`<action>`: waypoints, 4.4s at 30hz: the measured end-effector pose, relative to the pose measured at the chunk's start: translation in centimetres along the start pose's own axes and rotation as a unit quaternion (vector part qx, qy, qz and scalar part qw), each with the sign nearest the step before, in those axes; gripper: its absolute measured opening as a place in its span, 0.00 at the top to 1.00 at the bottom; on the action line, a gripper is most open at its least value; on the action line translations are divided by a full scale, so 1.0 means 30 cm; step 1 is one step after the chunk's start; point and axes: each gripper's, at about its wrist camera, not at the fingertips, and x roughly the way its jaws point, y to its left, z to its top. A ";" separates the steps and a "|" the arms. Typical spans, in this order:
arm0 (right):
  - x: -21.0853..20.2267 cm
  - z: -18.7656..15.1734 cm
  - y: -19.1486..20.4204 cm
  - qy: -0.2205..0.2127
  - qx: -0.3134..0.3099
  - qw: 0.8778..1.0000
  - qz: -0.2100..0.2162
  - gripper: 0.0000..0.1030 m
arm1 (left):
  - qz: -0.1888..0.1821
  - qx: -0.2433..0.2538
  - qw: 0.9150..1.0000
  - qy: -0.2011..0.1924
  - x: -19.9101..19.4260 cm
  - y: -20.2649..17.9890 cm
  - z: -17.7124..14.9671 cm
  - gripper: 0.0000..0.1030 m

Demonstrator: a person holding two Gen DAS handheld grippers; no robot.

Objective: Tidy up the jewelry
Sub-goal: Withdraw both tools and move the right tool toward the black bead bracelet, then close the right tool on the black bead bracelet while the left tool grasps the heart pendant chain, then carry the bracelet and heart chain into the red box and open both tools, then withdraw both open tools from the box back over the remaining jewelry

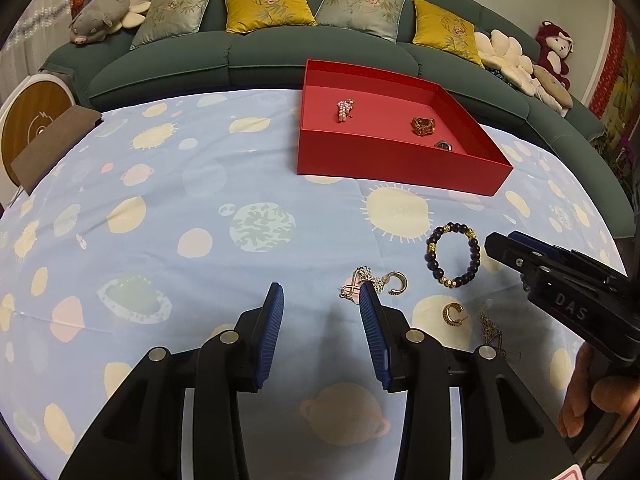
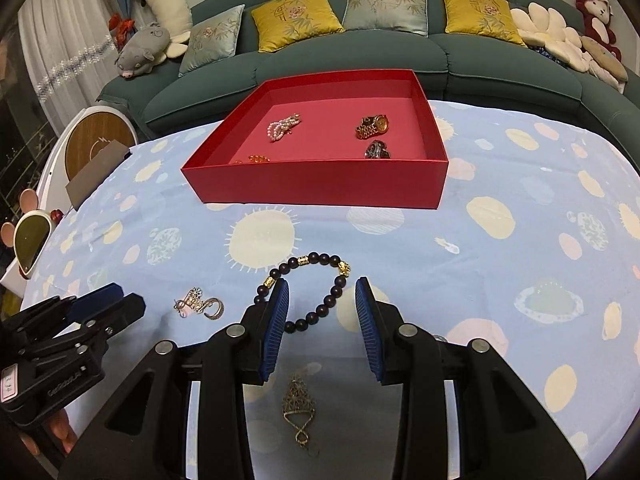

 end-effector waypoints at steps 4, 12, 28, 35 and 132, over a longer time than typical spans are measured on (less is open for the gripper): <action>0.053 0.001 -0.006 0.017 0.010 1.000 -0.010 0.67 | -0.007 -0.006 1.000 0.004 -0.002 0.028 -0.011 0.62; 0.099 -0.028 0.035 0.032 -0.032 0.998 -0.042 0.81 | -0.018 -0.005 1.000 0.014 0.016 0.031 -0.029 0.62; -0.075 -0.023 -0.027 -0.007 -0.012 1.000 -0.010 0.93 | -0.010 0.036 0.999 0.005 0.122 -0.061 -0.022 0.62; -0.107 -0.020 -0.050 -0.010 -0.001 1.000 0.000 0.93 | -0.009 0.056 0.998 -0.007 0.134 -0.094 -0.022 0.86; -0.368 0.403 -0.098 -0.170 -0.006 0.985 0.024 0.69 | -0.005 0.072 0.984 -0.160 -0.183 -0.153 0.591 0.55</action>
